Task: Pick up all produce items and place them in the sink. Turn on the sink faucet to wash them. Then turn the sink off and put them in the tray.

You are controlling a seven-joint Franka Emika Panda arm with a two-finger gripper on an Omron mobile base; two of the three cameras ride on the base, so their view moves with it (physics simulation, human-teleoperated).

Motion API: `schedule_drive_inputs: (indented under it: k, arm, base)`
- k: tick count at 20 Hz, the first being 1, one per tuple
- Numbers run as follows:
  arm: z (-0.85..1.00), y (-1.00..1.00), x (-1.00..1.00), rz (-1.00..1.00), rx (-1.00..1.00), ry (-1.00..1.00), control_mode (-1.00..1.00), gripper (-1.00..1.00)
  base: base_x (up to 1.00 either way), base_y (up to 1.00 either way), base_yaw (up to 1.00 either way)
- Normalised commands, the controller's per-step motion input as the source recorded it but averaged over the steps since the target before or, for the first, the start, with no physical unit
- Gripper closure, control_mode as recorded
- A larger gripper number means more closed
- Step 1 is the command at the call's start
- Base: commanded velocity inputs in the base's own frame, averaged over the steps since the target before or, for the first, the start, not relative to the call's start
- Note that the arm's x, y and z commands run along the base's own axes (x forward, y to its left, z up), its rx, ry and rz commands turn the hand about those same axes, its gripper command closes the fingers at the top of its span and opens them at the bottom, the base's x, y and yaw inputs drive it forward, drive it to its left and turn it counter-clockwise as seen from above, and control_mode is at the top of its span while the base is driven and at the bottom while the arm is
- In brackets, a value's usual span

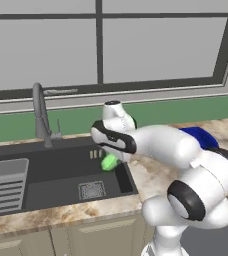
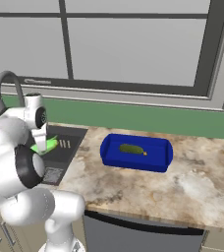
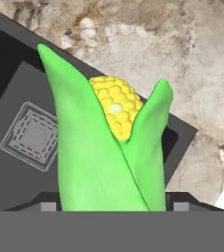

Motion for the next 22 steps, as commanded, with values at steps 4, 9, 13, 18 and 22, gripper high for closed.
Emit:
schedule_drive_inputs:
  k: [4, 9, 13, 18, 22]
  arm:
    - [0.39, -0.43, -0.14, -0.11, 0.0, -0.01, -1.0, 1.0]
    - [0.31, -0.45, -0.15, -0.11, 0.0, 0.0, -1.0, 1.0]
    - [0.23, -0.43, -0.24, -0.11, 0.0, -0.02, -1.0, 1.0]
    - [0.25, -0.45, -0.23, -0.12, 0.0, -0.02, -1.0, 1.0]
    - [0.24, -0.44, -0.23, -0.12, 0.0, -0.03, -1.0, 1.0]
  base:
    - [0.0, 0.0, 0.0]
    - [0.0, 0.0, 0.0]
    - [0.0, 0.0, 0.0]
    - [0.0, 0.0, 0.0]
    - [0.0, 0.0, 0.0]
